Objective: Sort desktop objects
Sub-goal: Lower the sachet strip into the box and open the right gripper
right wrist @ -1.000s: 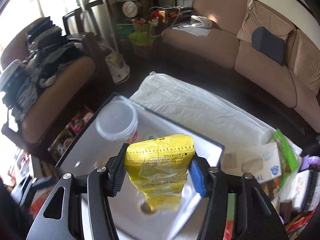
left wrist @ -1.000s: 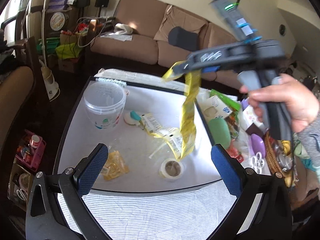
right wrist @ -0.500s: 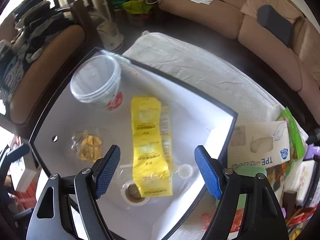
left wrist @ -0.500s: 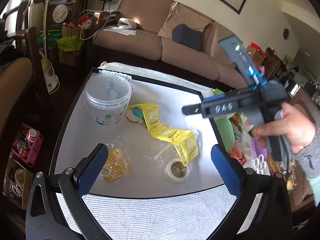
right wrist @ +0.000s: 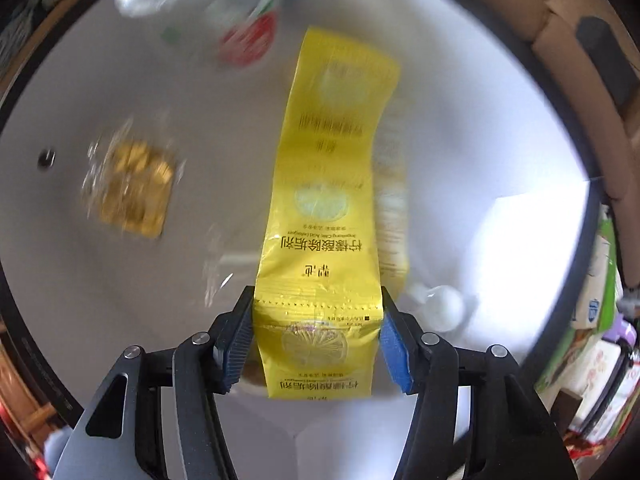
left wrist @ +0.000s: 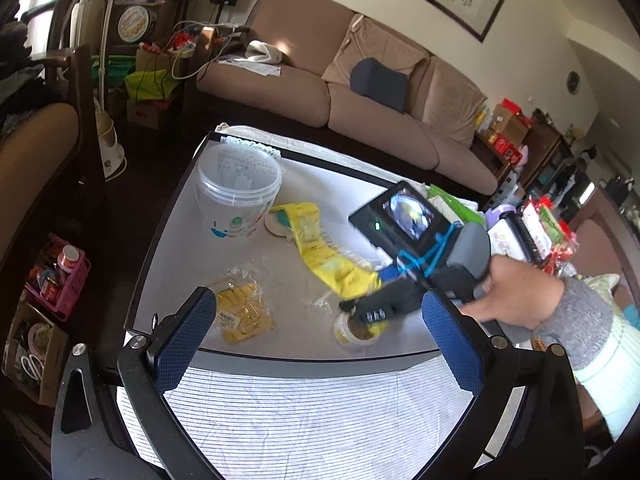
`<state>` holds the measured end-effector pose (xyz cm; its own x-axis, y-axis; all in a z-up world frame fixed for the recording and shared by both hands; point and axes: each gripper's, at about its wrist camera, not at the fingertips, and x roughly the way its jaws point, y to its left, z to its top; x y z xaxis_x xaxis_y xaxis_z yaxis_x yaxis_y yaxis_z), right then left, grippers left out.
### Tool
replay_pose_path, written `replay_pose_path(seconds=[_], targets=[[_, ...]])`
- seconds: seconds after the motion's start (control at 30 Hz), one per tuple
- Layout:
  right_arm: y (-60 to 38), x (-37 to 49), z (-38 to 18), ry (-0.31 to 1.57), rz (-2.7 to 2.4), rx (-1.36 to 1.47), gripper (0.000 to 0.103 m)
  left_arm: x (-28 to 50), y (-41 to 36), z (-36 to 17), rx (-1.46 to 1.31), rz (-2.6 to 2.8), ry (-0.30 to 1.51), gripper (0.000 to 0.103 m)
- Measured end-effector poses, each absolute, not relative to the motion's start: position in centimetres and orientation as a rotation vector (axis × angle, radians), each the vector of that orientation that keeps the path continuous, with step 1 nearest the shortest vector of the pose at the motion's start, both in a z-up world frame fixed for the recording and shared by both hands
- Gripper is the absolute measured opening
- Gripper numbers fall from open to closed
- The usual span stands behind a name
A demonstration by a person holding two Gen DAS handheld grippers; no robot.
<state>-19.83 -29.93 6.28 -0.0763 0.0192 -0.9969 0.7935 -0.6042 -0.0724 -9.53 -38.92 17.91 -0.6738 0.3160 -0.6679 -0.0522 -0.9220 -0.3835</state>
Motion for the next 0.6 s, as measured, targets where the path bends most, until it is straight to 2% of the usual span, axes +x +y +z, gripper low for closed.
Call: replay_pose_path(seconds=[0.07, 0.2, 0.3, 0.37, 0.4, 0.47, 0.5, 0.6], targets=[[-30.0, -19.0, 6.6, 0.834, -1.706, 1.62, 0.058, -9.6, -38.8, 17.8, -1.146, 2.644, -0.517, 0.103], [-29.4, -19.5, 9.3, 0.556, -1.7, 1.622, 0.058, -9.5, -38.3, 18.0, -1.132, 2.633, -0.526, 0.103], [-28.8, -20.2, 10.8, 0.64, -1.757, 1.632, 0.059, -9.5, -37.8, 18.1, -1.142, 2.629, -0.506, 0.103], [-28.1, -20.2, 10.1, 0.66, -1.681, 1.739, 0.06, -9.4, -37.8, 18.2, -1.149, 2.629, -0.503, 0.103], [-28.0, -19.7, 9.7, 0.736, -1.649, 1.763, 0.06, -9.4, -37.8, 18.2, -1.15, 2.631, -0.507, 0.103], [-27.8, -18.6, 9.6, 0.909, -1.666, 1.734, 0.068, -9.5, -37.8, 18.5, -1.15, 2.639, -0.515, 0.103], [-27.5, -18.3, 10.1, 0.925, -1.686, 1.714, 0.071, -9.5, -37.8, 18.8, -1.148, 2.646, -0.516, 0.103], [-26.2, -17.9, 12.6, 0.799, -1.737, 1.658, 0.071, -9.5, -37.4, 19.3, -1.15, 2.662, -0.496, 0.103]])
